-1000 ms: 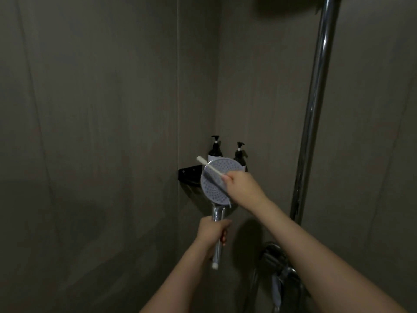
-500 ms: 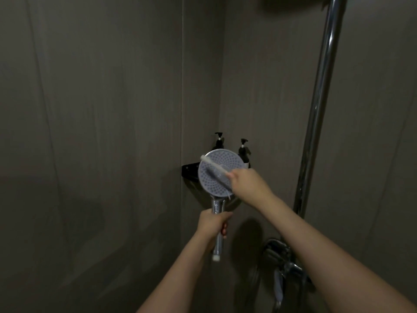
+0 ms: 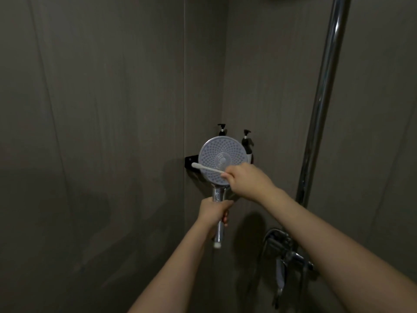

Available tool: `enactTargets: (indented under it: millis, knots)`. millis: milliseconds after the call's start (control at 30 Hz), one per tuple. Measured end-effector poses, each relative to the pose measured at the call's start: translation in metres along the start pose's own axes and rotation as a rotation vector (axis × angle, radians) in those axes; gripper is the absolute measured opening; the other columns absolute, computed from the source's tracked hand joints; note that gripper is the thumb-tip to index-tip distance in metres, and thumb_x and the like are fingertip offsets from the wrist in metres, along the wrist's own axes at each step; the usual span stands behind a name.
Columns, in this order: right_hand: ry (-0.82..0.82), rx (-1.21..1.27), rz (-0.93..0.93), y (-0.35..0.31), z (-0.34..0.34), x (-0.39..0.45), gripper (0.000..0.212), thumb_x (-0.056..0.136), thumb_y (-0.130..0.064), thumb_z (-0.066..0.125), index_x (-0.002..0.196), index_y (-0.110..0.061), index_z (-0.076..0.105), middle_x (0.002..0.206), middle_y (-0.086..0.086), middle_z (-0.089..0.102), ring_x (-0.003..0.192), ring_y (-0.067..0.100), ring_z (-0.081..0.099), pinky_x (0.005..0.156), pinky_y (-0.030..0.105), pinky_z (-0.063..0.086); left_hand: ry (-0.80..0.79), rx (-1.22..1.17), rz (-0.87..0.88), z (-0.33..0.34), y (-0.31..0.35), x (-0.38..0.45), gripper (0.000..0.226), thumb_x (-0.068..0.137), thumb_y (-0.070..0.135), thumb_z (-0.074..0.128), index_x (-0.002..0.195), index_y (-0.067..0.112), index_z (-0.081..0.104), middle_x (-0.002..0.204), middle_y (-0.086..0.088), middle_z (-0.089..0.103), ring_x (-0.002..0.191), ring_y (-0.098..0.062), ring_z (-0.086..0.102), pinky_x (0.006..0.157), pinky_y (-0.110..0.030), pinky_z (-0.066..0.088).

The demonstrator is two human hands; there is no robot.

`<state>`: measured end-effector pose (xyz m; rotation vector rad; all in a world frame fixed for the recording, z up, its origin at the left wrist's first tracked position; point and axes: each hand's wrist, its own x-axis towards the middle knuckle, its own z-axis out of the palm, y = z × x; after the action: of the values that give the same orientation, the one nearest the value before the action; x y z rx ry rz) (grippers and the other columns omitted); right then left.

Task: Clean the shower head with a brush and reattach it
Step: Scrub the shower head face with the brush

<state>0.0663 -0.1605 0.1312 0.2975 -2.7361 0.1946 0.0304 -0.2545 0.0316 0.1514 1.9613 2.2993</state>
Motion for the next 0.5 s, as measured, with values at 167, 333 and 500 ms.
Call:
enactTargets:
  millis: [167, 333, 500]
  knots:
    - [0.357, 0.267, 0.458, 0.043, -0.015, 0.008, 0.036, 0.1, -0.018, 0.036, 0.107, 0.003, 0.064, 0.1, 0.022, 0.067, 0.088, 0.034, 0.063, 0.066, 0.031, 0.043, -0.012, -0.018, -0.009, -0.006, 0.001, -0.004, 0.028, 0.082, 0.004, 0.063, 0.065, 0.012, 0.043, 0.04, 0.0, 0.04, 0.027, -0.008, 0.034, 0.033, -0.015, 0.032]
    - [0.093, 0.198, 0.119, 0.004, -0.001, -0.005, 0.032, 0.098, -0.026, 0.038, 0.087, -0.008, 0.062, 0.077, 0.009, 0.061, 0.067, 0.023, 0.055, 0.062, 0.036, 0.048, 0.001, -0.017, 0.002, -0.005, 0.001, -0.007, 0.027, 0.083, 0.003, 0.062, 0.065, 0.011, 0.043, 0.034, 0.002, 0.04, 0.025, -0.008, 0.034, 0.033, -0.014, 0.031]
    - [0.198, 0.191, 0.286, 0.02, -0.009, -0.006, 0.032, 0.099, -0.024, 0.036, 0.08, -0.017, 0.061, 0.069, 0.003, 0.055, 0.061, 0.018, 0.055, 0.054, 0.033, 0.049, -0.013, -0.017, -0.02, -0.003, -0.001, -0.012, 0.028, 0.083, 0.004, 0.063, 0.065, 0.012, 0.043, 0.035, 0.002, 0.04, 0.026, -0.008, 0.034, 0.033, -0.014, 0.032]
